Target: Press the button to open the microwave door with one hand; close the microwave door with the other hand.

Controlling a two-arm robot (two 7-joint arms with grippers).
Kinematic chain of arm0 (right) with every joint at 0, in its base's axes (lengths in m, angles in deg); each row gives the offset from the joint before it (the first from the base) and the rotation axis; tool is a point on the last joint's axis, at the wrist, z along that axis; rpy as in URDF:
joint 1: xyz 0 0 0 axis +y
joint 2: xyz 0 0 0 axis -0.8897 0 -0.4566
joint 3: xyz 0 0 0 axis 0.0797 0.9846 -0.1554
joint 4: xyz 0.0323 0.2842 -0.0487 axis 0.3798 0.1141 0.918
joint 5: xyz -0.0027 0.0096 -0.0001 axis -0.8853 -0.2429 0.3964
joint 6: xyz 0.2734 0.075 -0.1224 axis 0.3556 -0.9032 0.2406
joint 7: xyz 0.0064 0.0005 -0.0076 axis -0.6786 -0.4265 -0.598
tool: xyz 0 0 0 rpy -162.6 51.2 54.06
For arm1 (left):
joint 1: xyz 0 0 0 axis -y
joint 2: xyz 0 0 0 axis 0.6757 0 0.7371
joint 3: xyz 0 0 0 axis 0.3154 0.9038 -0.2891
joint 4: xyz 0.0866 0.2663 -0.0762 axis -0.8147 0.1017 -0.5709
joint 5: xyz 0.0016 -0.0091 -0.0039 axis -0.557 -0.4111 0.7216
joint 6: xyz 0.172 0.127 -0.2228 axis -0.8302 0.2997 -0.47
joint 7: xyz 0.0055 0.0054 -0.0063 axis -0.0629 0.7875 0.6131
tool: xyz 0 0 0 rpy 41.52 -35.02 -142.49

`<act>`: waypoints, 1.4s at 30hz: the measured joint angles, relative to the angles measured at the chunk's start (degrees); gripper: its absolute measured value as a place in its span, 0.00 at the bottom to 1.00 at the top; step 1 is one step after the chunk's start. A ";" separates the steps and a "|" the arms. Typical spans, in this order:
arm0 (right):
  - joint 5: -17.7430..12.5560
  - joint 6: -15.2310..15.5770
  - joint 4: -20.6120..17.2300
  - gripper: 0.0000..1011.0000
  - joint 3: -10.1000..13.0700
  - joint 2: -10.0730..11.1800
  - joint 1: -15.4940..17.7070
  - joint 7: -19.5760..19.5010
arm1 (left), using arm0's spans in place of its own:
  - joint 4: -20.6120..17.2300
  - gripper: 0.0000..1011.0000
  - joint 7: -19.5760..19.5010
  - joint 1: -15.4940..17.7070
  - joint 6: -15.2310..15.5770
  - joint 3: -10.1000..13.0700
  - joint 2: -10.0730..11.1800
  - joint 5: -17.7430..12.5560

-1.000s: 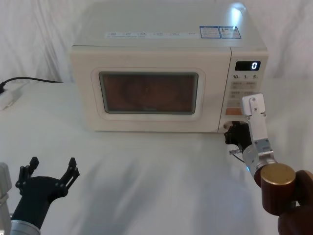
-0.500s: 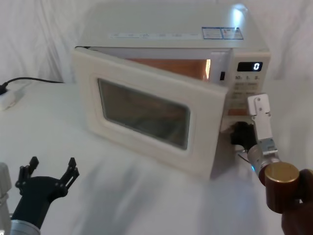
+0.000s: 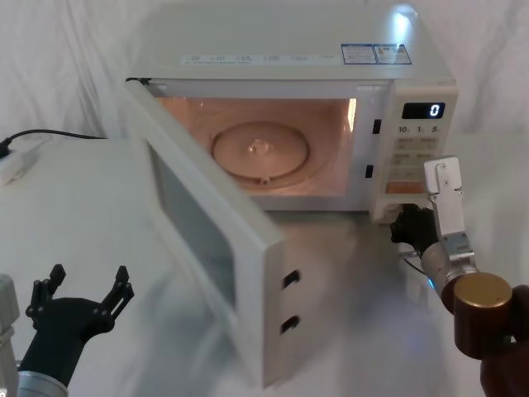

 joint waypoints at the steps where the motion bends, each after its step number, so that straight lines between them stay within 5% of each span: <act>1: 0.00 0.00 0.00 0.00 0.00 0.00 0.00 0.00 | 0.00 0.99 0.00 0.00 0.00 0.00 0.00 0.00; 20: -1.63 4.05 -8.03 0.00 -2.19 2.16 4.37 5.36 | 0.00 0.99 0.00 0.00 0.00 0.00 0.00 0.00; 32: -3.42 6.40 -17.17 0.00 -3.62 3.24 9.82 7.39 | 0.00 0.99 0.00 0.00 0.00 0.00 0.00 0.00; 42: -6.20 4.99 -25.45 0.00 -3.31 4.48 15.76 8.07 | 0.00 0.99 0.00 0.00 0.00 0.00 0.00 0.00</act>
